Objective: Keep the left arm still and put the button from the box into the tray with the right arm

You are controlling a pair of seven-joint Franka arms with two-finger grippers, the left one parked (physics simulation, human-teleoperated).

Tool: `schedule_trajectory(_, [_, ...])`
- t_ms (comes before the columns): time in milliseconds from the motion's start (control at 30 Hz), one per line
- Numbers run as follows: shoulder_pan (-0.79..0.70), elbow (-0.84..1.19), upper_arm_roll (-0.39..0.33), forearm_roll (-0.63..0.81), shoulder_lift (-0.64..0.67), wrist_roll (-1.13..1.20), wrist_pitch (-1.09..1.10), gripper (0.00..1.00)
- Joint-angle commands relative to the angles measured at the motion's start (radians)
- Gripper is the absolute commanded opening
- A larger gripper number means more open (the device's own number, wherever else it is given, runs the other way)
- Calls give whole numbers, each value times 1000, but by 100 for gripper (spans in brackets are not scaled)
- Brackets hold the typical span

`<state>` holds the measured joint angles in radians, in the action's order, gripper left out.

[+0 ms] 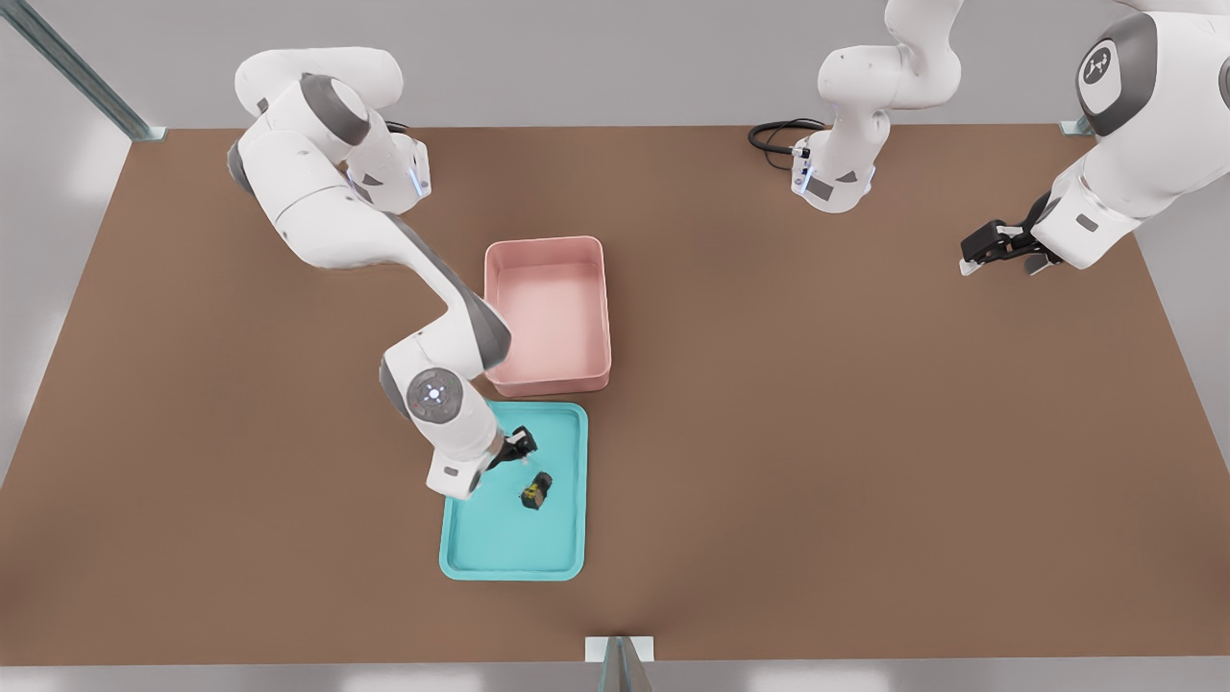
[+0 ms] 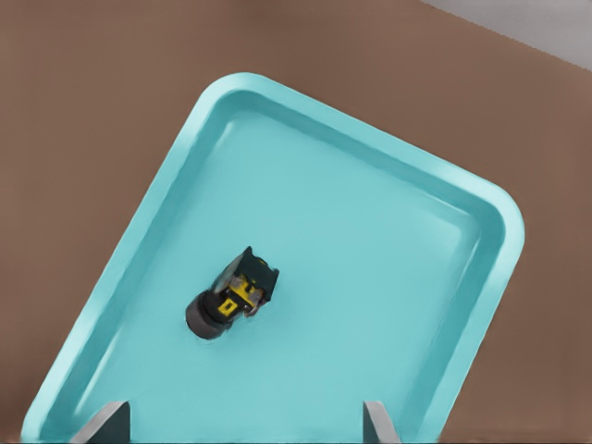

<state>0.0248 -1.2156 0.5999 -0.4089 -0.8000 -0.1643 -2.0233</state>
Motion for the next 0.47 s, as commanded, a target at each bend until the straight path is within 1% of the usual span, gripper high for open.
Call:
schedule_trajectory(0, [-75,4,64,12,113,140,351,100])
schedule_trajectory(33, [-121,51,66,62,162,137,606,100])
schedule_trajectory(67, [-151,123,63,65,229,137,869,100])
schedule_trajectory(100, [-218,130,69,71,301,138,966,100])
schedule_trajectory(133, [-123,131,-47,93,403,137,995,100])
schedule_trajectory(167, [79,119,-393,306,446,121,969,100])
schedule_trajectory(200, [110,44,-420,312,499,101,884,100])
schedule_trajectory(233, [106,-16,-422,312,535,81,833,100])
schedule_trajectory(267, [74,-169,-433,311,561,36,733,100])
schedule_trajectory(300, [57,-216,-427,317,561,34,693,100])
schedule_trajectory(333, [30,-280,-405,315,611,42,643,100])
schedule_trajectory(367, [29,-314,-404,317,637,40,614,100])
schedule_trajectory(433, [4,-309,-405,334,639,43,621,100])
